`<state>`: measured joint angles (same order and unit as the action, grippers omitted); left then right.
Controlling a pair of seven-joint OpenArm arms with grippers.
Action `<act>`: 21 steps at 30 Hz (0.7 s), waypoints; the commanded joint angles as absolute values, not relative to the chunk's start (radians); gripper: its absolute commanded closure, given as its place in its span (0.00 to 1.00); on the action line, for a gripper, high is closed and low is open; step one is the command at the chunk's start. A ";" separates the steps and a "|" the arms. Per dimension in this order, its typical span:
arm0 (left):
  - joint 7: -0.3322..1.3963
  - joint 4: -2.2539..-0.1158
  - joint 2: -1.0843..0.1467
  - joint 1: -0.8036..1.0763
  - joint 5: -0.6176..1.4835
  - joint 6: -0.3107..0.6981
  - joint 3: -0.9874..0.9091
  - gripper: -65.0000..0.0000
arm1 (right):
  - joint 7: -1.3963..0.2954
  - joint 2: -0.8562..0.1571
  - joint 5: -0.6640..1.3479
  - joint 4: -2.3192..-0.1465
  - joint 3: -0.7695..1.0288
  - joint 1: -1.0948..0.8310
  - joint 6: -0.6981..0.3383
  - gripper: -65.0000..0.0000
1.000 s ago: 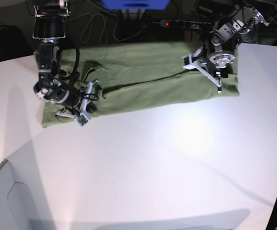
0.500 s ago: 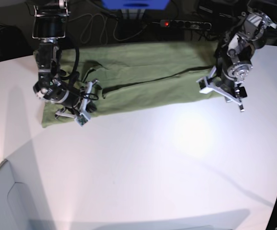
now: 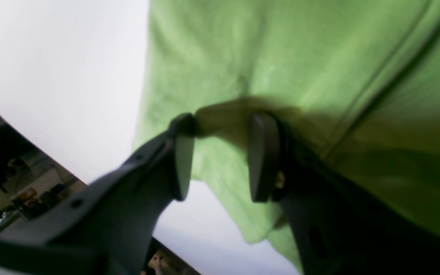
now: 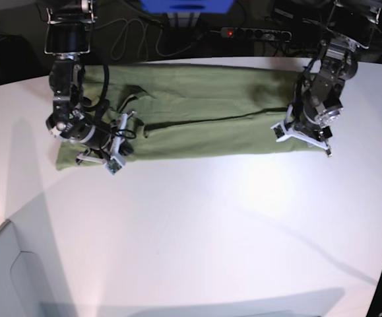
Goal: Fold the T-shirt properly
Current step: 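Move both grippers outward to the strip's two ends and grasp them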
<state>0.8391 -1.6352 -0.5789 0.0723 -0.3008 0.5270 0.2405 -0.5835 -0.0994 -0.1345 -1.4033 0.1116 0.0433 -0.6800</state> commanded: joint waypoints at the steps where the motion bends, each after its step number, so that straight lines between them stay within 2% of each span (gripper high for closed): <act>1: 0.852 -1.626 -0.587 0.073 -0.292 0.533 0.242 0.63 | -0.602 -0.108 -0.150 -1.414 0.114 0.050 -0.698 1.00; 6: 0.855 -1.646 -0.587 0.070 -0.292 0.533 0.240 0.63 | -0.598 -0.120 -0.150 -1.412 0.116 0.047 -0.698 1.00; 12: 0.920 -1.816 -0.596 0.079 -0.292 0.533 0.234 0.63 | -0.595 -0.133 -0.145 -1.420 0.117 0.047 -0.698 1.00; 17: 0.983 -1.954 -0.587 0.104 -0.292 0.533 0.136 0.63 | -0.596 -0.130 -0.143 -1.610 0.160 0.010 -0.698 1.00; 21: 0.989 -1.968 -0.593 0.117 -0.292 0.533 0.090 0.63 | -0.605 -0.128 -0.150 -1.771 0.162 -0.039 -0.698 1.00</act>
